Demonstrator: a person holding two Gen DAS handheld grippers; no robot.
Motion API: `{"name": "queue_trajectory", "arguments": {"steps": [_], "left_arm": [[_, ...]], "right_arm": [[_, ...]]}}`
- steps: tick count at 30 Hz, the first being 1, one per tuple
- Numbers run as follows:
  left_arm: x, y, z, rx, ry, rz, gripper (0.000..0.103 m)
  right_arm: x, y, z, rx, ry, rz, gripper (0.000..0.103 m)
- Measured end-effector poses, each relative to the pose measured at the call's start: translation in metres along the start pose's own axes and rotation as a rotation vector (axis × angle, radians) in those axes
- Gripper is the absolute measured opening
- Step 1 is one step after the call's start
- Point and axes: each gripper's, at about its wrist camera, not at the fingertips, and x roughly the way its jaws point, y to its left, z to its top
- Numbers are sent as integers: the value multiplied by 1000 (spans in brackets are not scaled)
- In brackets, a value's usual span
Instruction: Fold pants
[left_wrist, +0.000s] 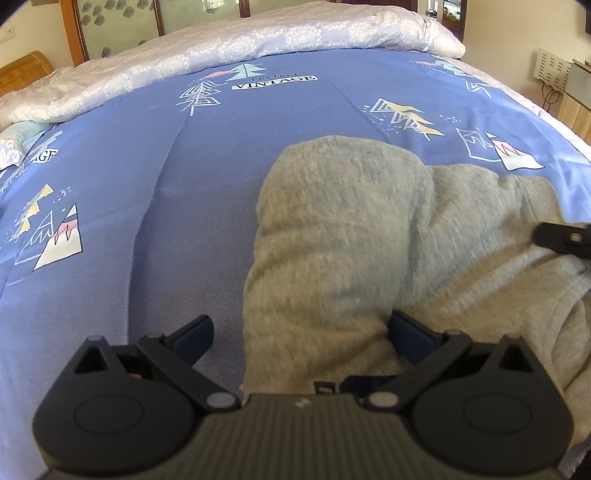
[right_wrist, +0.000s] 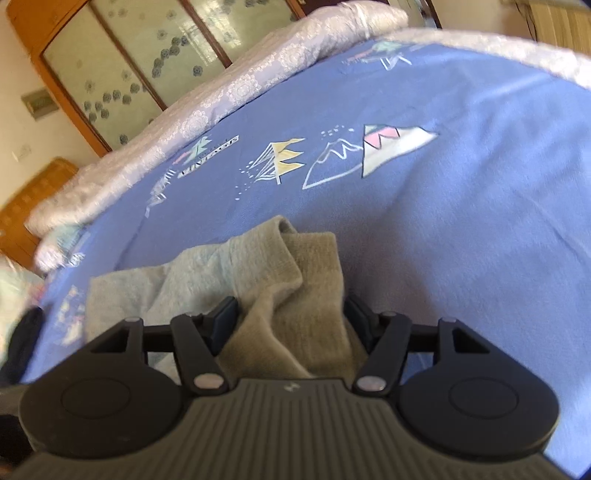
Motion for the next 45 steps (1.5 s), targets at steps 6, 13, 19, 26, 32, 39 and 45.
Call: {"name": "queue_trajectory", "arguments": {"steps": [6, 13, 19, 26, 32, 39, 45], "left_arm": [[0, 0, 0, -6, 2, -2, 103], [0, 1, 0, -4, 3, -4, 103], [-19, 29, 4, -76, 22, -118, 101], [-37, 91, -2, -197, 11, -295, 102], [0, 97, -2, -330, 142, -486, 102], [-13, 48, -10, -132, 75, -397, 54], [-41, 65, 7, -181, -10, -419, 28]], "right_arm": [[-29, -6, -1, -5, 5, 29, 69], [-41, 26, -15, -256, -44, -38, 57], [-25, -4, -4, -106, 53, -12, 59], [-53, -44, 16, 8, 20, 95, 74], [-18, -56, 20, 119, 168, 208, 75], [10, -12, 0, 99, 251, 273, 59], [-3, 28, 8, 4, 167, 265, 38]]}}
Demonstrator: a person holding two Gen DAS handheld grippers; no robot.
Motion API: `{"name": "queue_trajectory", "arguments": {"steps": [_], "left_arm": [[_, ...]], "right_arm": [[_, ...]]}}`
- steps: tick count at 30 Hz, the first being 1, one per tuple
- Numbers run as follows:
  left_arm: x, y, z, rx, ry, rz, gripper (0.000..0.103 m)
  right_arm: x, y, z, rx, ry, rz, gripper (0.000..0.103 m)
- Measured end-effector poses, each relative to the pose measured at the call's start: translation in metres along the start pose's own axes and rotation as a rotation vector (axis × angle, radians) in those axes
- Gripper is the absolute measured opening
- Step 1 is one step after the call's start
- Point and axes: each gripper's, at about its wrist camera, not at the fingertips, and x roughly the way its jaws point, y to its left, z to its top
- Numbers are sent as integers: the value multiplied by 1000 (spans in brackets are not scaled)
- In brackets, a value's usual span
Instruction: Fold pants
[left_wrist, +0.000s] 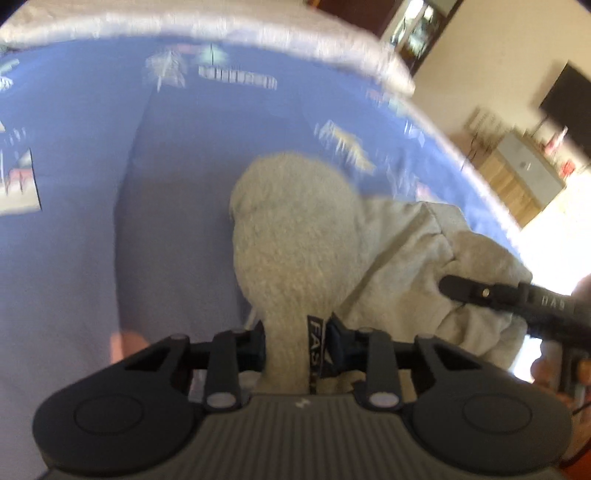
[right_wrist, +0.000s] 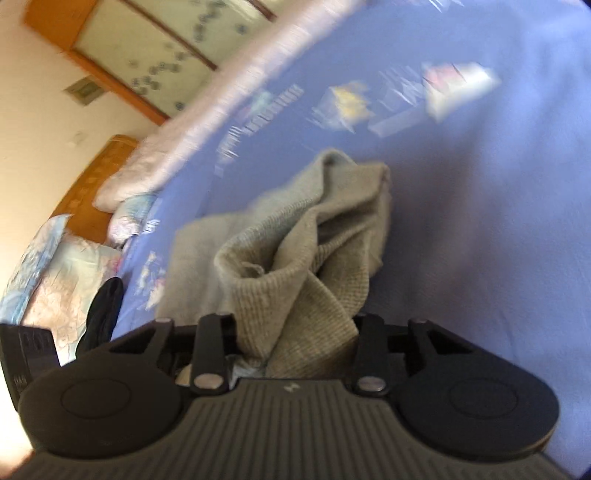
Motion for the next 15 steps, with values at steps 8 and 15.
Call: {"name": "queue_trajectory", "arguments": {"steps": [8, 15], "left_arm": [[-37, 18, 20, -14, -155, 108, 29], [5, 65, -14, -128, -43, 197, 41]], "right_arm": [[41, 61, 22, -224, -42, -3, 38], [103, 77, 4, -326, 105, -238, 41]]}}
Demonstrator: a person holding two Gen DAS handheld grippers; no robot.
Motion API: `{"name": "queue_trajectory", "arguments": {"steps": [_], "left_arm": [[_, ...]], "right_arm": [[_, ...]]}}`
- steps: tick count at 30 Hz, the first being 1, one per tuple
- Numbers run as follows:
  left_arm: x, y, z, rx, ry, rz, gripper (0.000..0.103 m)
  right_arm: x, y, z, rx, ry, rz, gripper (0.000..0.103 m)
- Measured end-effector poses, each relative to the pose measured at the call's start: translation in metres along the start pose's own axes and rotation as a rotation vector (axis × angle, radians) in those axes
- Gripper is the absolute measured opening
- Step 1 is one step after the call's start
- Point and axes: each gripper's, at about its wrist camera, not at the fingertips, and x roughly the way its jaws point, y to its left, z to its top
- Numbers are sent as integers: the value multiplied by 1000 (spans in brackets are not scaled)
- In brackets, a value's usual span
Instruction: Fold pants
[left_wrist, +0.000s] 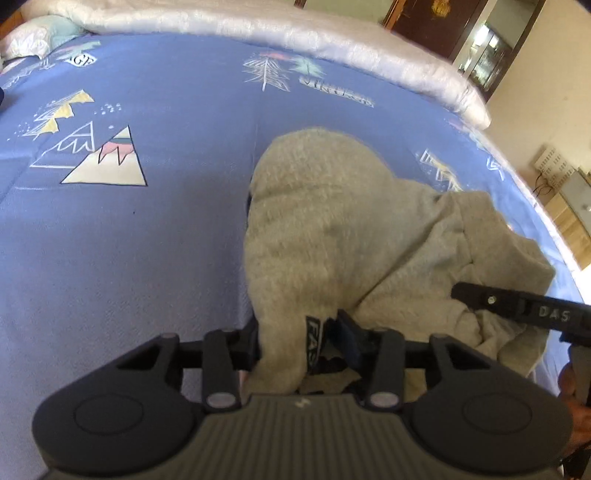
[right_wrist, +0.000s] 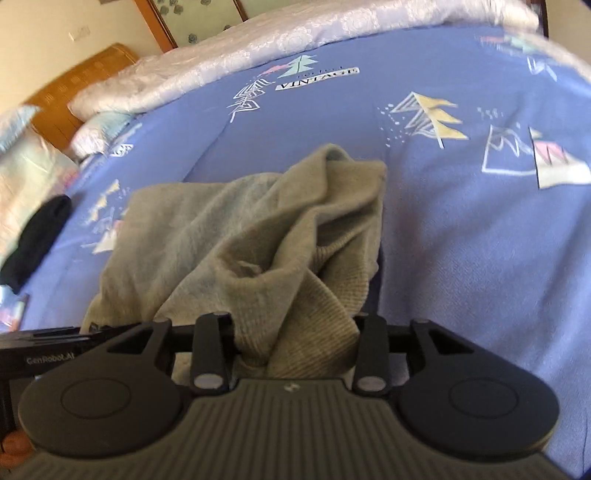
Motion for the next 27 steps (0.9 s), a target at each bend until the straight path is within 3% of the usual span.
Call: {"name": "queue_trajectory", "arguments": {"steps": [7, 27], "left_arm": [[5, -12, 6, 13, 20, 53, 43], [3, -11, 4, 16, 23, 58, 43]], "right_arm": [[-4, 1, -6, 17, -8, -28, 42], [-3, 6, -6, 12, -7, -49, 43]]}}
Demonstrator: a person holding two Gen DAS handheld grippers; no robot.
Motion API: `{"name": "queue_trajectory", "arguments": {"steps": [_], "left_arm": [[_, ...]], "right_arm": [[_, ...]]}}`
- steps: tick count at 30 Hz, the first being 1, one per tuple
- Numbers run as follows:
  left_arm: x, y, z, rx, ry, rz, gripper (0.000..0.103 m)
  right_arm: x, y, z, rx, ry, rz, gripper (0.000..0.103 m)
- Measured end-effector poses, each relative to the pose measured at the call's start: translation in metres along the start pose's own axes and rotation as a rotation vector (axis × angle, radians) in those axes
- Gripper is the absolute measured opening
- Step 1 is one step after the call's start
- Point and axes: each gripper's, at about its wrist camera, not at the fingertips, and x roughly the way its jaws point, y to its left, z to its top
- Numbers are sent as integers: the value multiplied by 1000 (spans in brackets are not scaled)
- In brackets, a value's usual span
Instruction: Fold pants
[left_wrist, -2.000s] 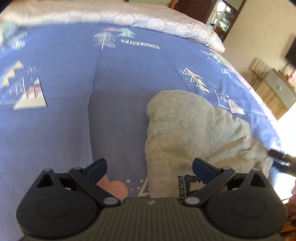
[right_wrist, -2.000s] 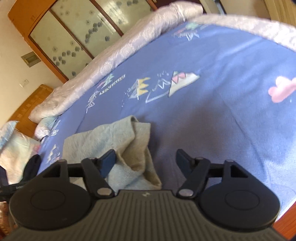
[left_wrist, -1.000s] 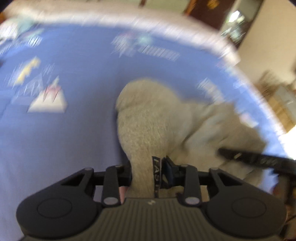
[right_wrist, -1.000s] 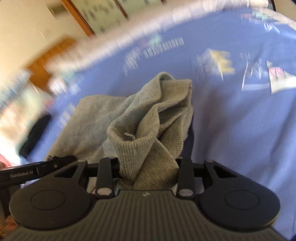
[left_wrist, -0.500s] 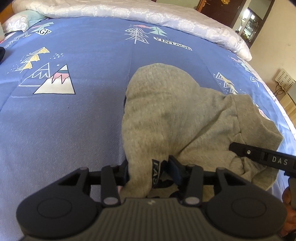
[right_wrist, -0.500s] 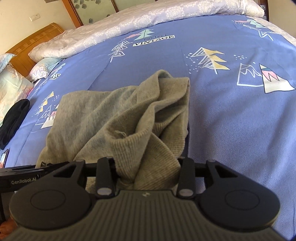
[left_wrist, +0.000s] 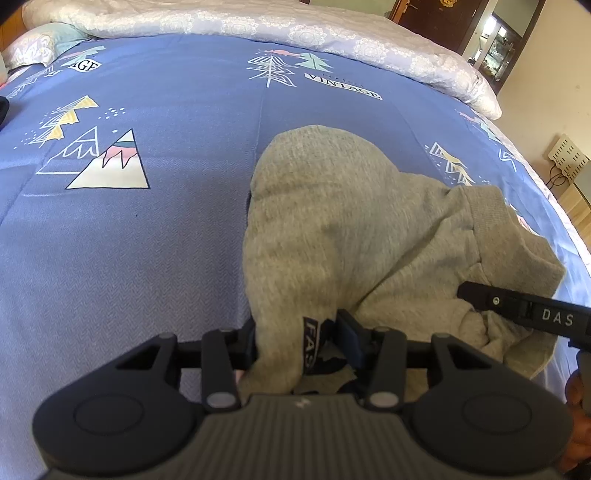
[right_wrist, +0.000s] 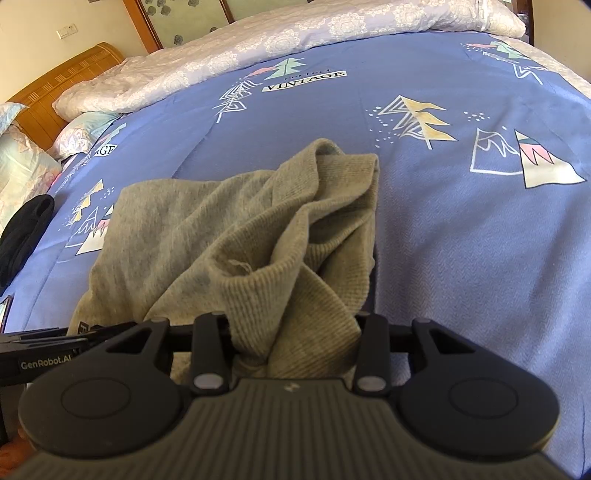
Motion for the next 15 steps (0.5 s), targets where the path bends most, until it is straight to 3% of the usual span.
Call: {"name": "queue_trajectory", "arguments": {"steps": [15], "left_arm": [[1, 1, 1, 1, 7, -11, 44]], "right_arm": [[1, 0, 0, 1, 3, 0, 44]]}}
